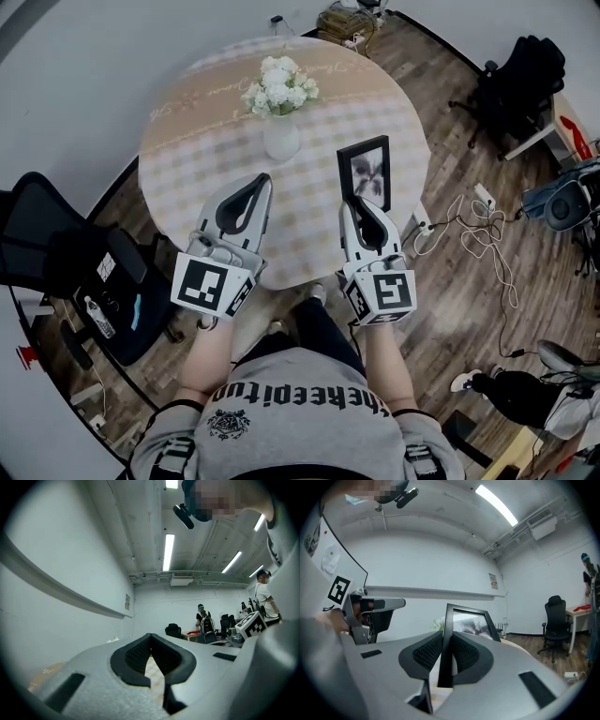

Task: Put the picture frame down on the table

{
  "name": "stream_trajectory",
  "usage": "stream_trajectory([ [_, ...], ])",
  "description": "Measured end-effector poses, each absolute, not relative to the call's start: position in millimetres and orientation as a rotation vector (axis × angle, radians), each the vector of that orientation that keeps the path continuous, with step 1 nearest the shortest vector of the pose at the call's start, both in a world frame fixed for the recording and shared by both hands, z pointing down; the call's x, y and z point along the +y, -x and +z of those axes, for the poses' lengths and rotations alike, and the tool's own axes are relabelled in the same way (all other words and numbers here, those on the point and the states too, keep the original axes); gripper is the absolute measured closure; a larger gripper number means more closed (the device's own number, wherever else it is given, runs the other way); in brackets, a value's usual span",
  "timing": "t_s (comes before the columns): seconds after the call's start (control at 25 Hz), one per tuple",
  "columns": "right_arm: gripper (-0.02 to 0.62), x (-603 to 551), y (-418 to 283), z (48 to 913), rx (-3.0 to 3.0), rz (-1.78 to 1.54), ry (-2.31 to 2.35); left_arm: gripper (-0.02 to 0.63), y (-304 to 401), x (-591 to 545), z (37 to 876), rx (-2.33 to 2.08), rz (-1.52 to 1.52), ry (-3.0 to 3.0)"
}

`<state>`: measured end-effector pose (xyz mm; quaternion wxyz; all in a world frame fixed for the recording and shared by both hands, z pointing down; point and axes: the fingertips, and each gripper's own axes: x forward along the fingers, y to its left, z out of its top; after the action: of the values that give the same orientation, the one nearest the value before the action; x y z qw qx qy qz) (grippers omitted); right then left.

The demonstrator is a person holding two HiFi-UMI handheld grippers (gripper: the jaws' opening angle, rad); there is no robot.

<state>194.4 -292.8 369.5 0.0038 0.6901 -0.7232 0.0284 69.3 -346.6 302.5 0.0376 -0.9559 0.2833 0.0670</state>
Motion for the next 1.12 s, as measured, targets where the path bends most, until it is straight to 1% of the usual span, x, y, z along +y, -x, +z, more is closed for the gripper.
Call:
stream_trajectory([
  [0.6,0.526,-357,-203,434,-2.295,0.304,-1.961,0.591,-73,-389,332,1.069,0.128,2.922],
  [1.12,0.526,-382,-198,515,-2.251,0.495,-1.753,0.591,-63,-404,365,1.258,0.041,2.930],
])
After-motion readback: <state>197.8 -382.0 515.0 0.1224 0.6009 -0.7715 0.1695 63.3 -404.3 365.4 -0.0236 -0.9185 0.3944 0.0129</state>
